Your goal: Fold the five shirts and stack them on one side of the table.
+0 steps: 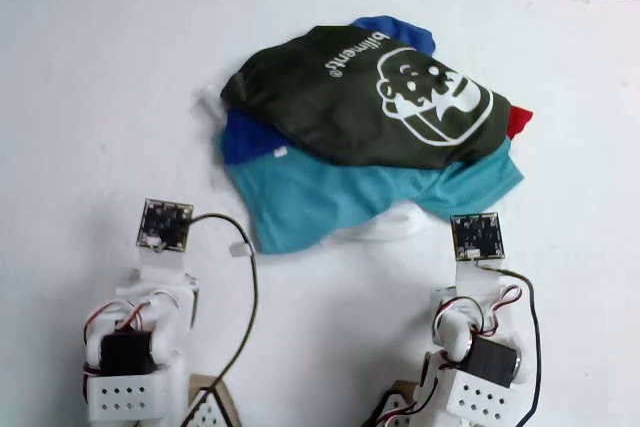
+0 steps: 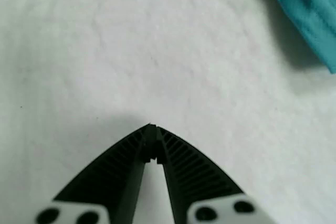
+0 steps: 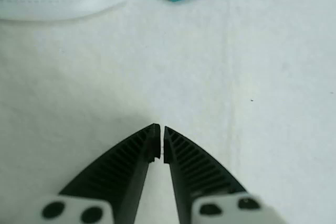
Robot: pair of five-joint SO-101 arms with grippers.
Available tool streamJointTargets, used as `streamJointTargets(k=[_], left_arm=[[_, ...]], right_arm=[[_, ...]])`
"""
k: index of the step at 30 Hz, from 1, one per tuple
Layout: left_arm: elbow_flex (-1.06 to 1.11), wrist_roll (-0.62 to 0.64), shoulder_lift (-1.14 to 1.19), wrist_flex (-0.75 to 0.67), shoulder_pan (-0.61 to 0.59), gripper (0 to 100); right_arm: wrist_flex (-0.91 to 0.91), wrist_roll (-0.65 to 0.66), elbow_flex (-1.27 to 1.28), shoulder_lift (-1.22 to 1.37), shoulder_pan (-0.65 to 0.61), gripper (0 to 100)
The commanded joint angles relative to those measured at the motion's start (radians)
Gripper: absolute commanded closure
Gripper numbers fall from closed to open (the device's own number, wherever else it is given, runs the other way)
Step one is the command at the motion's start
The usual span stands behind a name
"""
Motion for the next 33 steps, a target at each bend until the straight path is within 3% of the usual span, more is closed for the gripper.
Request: streamJointTargets(k=[1,13,26,33], left_arm=[[0.021,0.006,-0.023,0.005,0.011,97],[0.021,0.0,-0.023,-0.018,0.015,97],[0.021,0.006,-0.023,-0.367,0.017,97],[0.021,0.011,-0.023,-0.298,0.017,97]], right_arm=[[-0.019,0.009,0.011,0.004,0.002,98.0],[-0.019,0.009,0.011,0.004,0.002,98.0],[-0.019,0.009,0.011,0.004,0.002,98.0],[-0.019,0.009,0.011,0.004,0.002,98.0]])
